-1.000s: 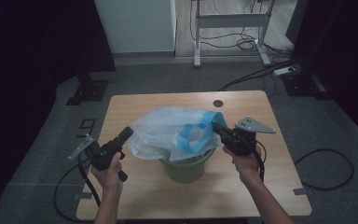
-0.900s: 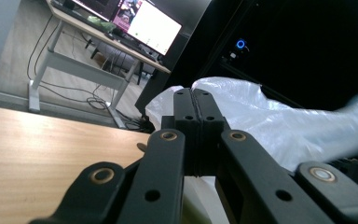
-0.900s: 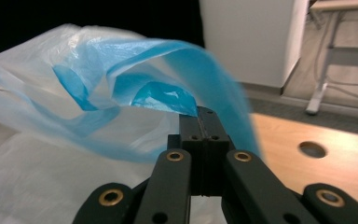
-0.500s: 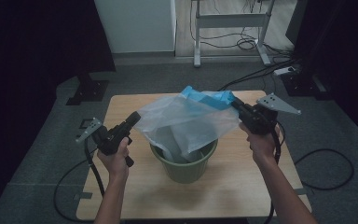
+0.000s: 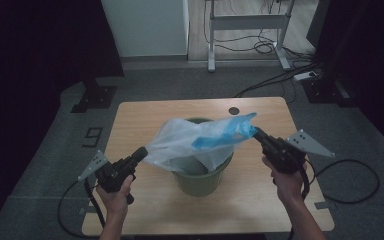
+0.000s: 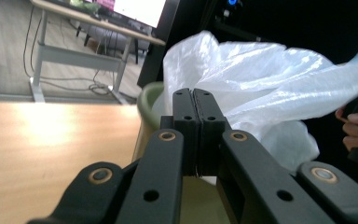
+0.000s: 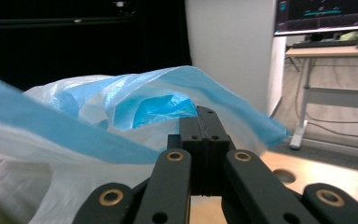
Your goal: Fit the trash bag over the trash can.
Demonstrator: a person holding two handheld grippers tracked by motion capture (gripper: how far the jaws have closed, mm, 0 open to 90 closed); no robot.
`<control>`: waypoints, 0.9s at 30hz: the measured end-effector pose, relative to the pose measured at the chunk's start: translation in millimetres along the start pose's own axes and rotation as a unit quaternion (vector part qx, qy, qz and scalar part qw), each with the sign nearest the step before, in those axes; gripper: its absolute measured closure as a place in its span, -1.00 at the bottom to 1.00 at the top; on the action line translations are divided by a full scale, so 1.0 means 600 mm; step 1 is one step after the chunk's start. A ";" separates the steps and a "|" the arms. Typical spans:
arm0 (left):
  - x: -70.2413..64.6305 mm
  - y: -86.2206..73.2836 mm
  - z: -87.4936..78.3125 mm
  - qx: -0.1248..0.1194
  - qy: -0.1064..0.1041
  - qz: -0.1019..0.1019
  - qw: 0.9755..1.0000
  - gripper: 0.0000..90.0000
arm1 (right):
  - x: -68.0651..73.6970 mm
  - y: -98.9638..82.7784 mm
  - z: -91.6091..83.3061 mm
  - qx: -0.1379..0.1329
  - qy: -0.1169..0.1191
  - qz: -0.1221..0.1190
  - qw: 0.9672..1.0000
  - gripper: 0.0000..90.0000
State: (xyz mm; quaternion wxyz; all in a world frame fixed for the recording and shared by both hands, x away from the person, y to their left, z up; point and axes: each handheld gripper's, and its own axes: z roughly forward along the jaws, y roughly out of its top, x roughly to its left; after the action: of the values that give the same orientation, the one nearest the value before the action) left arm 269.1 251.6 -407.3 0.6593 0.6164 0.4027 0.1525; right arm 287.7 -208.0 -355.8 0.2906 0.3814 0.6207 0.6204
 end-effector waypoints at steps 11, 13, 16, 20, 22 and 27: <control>-0.033 0.009 -0.026 0.004 -0.003 0.049 0.999 0.52 | 0.024 -0.052 -0.015 0.024 0.013 -0.019 0.999 0.99; -0.047 0.027 -0.021 0.003 0.004 0.070 0.998 0.35 | 0.027 -0.048 -0.014 0.022 0.014 -0.026 0.999 0.99; -0.064 0.052 -0.007 0.009 -0.006 0.090 0.996 0.23 | 0.031 -0.042 -0.013 0.019 0.016 -0.034 0.999 0.99; -0.073 0.078 0.026 0.036 -0.024 0.092 0.995 0.15 | 0.035 -0.035 -0.010 0.019 0.018 -0.040 0.999 0.99; -0.073 0.088 0.045 0.052 -0.030 0.089 0.994 0.11 | 0.037 -0.032 -0.008 0.020 0.019 -0.042 0.999 0.99; -0.072 0.100 0.085 0.084 -0.042 0.085 0.992 0.04 | 0.042 -0.029 -0.003 0.022 0.023 -0.045 0.998 0.99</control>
State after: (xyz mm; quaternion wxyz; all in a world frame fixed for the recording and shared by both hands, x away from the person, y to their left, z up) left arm 296.3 198.0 -340.8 0.6062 0.7074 0.3323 0.1477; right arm 270.5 -187.2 -370.1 0.2956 0.3448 0.6570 0.6017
